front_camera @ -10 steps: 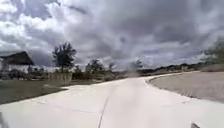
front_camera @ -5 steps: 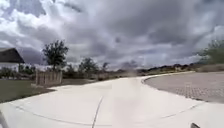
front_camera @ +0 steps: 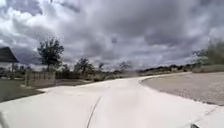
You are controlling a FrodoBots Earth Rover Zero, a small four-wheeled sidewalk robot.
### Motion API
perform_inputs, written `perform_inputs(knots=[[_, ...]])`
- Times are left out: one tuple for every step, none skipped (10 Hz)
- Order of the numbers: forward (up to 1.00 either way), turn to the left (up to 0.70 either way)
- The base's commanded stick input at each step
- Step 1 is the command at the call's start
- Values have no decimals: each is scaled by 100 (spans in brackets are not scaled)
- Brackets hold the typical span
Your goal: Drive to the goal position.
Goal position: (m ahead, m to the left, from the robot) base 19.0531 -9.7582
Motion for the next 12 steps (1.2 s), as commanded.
perform_inputs(knots=[[70, 1], [70, 1], [70, 1], [70, 1], [70, 1], [70, 1], [70, 1], [70, 1], [70, 1], [70, 1], [70, 1], [70, 1]])
